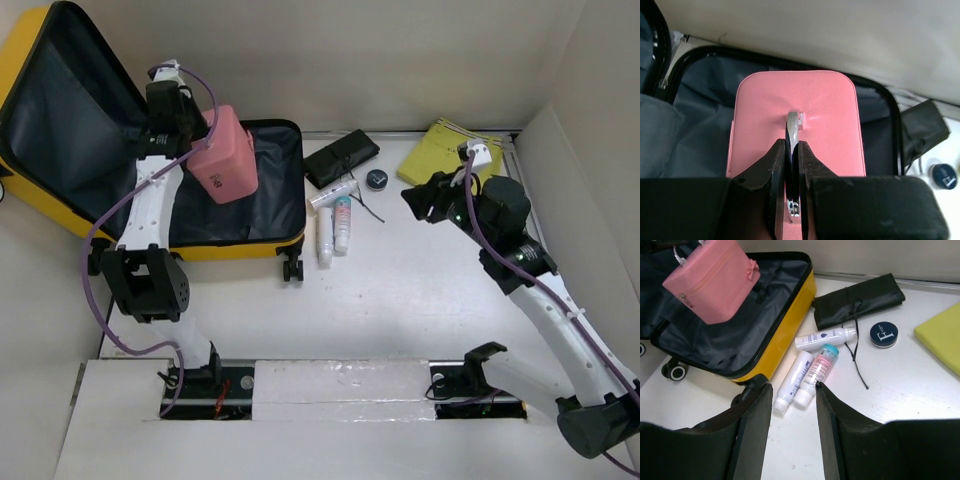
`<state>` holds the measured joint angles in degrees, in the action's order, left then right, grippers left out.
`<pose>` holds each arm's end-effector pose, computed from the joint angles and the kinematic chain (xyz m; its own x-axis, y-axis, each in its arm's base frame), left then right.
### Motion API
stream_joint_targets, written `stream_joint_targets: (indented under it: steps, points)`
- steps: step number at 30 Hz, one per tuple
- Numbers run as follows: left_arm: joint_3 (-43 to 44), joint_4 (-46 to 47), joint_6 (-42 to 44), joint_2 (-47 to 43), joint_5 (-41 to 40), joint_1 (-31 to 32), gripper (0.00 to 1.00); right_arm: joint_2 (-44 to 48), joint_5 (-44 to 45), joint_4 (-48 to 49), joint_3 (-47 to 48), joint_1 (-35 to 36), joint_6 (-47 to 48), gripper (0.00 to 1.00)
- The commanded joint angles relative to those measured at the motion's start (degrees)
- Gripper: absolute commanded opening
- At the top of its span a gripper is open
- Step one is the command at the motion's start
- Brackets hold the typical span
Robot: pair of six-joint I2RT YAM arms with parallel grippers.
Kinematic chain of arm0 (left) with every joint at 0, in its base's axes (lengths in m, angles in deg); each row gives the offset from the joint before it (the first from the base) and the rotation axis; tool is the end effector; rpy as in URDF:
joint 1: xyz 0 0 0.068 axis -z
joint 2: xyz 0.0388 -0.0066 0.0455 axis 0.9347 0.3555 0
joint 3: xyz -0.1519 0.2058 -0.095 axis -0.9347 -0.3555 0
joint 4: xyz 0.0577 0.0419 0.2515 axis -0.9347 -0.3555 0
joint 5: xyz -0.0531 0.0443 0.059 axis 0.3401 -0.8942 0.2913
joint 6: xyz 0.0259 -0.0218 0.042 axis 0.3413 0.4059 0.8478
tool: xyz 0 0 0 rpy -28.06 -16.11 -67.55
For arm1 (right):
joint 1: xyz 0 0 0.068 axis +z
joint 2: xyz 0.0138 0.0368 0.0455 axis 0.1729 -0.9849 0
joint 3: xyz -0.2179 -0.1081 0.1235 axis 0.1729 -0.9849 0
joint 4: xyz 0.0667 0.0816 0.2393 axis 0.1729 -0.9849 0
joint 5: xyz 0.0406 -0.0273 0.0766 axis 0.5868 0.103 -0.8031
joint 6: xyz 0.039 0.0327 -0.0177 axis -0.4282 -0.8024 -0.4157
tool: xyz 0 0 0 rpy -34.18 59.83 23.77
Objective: Pack the luggage
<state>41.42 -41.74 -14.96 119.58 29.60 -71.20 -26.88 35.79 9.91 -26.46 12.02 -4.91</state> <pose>0.4078 0.0132 0.4199 -0.2180 -0.2360 -0.9470 -0.0524 0.9718 -0.2301 0.1976 0.0863 0.3950 -0.2420 0.1738 -0.9546 -0.4820 0.8323 0.2738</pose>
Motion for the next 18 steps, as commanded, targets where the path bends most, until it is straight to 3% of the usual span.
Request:
stream_joint_targets:
  steps: [1, 18]
  points:
    - [-0.8, 5.6, 2.2, -0.9, -0.2, -0.9, 0.0, 1.9, 1.2, 4.1, -0.6, 1.7, -0.1, 0.46]
    - [-1.0, 4.5, 6.0, 3.2, -7.1, -2.7, 0.0, 1.9, 1.7, 4.1, -1.7, 2.3, -0.1, 0.46]
